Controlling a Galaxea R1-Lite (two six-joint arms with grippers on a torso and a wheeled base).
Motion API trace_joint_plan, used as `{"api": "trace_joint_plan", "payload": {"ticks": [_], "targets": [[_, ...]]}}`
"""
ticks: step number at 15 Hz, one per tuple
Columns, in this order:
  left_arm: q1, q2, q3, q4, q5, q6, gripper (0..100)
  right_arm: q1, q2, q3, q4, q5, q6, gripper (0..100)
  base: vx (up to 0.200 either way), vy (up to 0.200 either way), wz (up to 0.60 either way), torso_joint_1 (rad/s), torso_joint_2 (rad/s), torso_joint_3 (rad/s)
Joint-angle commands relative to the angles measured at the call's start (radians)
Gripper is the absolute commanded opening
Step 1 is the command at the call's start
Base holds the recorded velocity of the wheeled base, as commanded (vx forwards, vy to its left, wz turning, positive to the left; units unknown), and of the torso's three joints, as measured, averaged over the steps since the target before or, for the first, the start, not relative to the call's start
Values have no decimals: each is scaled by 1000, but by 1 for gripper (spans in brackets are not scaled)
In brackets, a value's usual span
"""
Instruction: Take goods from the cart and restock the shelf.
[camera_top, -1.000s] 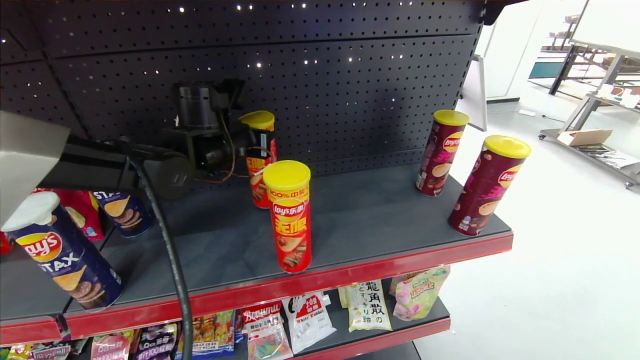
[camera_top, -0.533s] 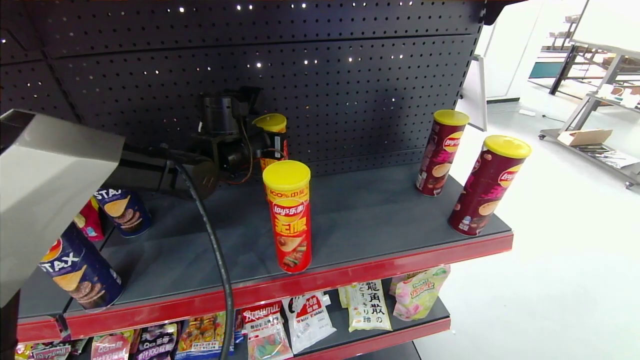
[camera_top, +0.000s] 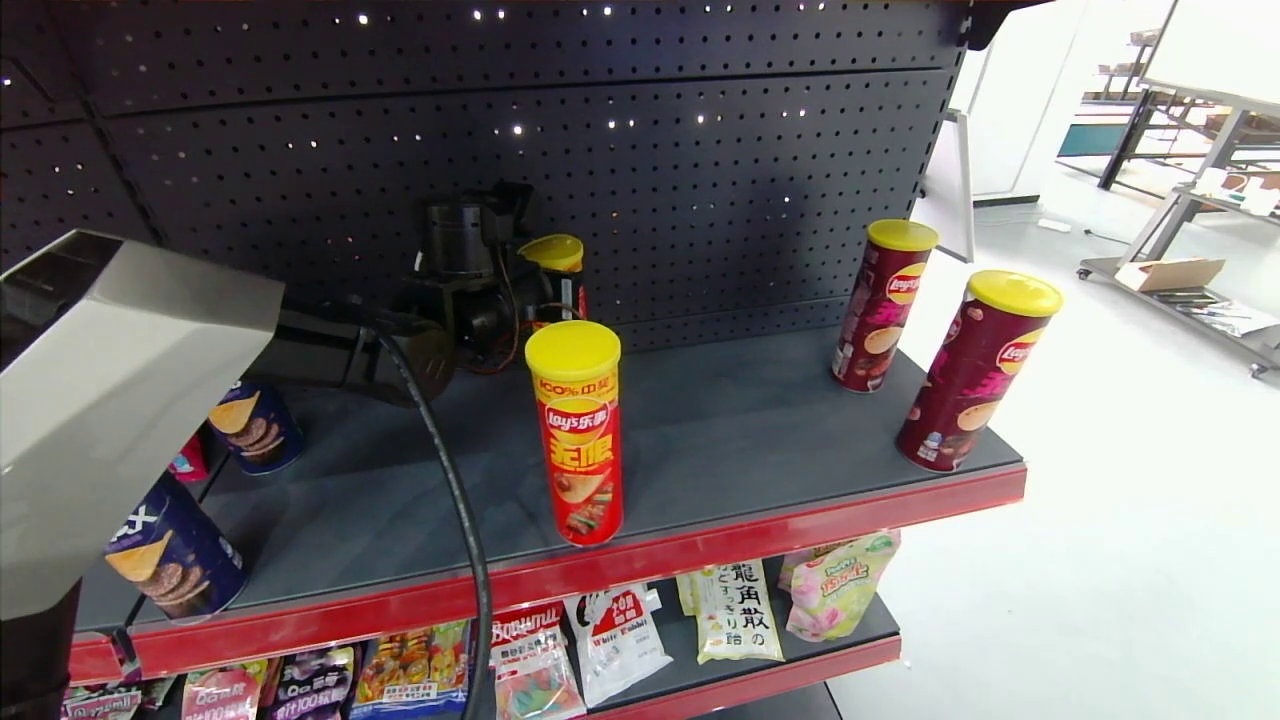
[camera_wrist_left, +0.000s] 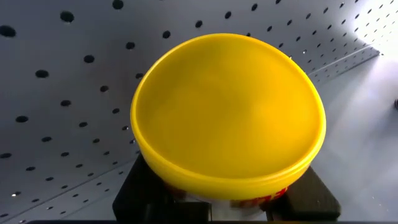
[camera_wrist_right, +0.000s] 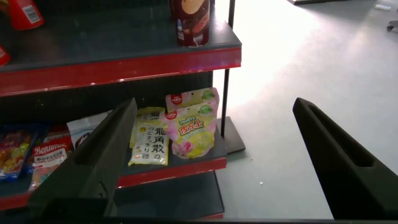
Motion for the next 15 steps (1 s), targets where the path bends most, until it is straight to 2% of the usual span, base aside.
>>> {"api": "trace_joint_plan", "payload": {"ticks": [1,14,15], "targets": [[-1,-2,-8,0,0,0,0,0,0,0,0,0,0,100,0,0,0,0,0,0],[-4,7,-11,23,-9,1,0,0,0,0,0,1,0,100,0,0,0,0,0,0],[-4,7,-11,23,-9,1,100,0,0,0,0,0,0,100,0,0,0,0,0,0]]}}
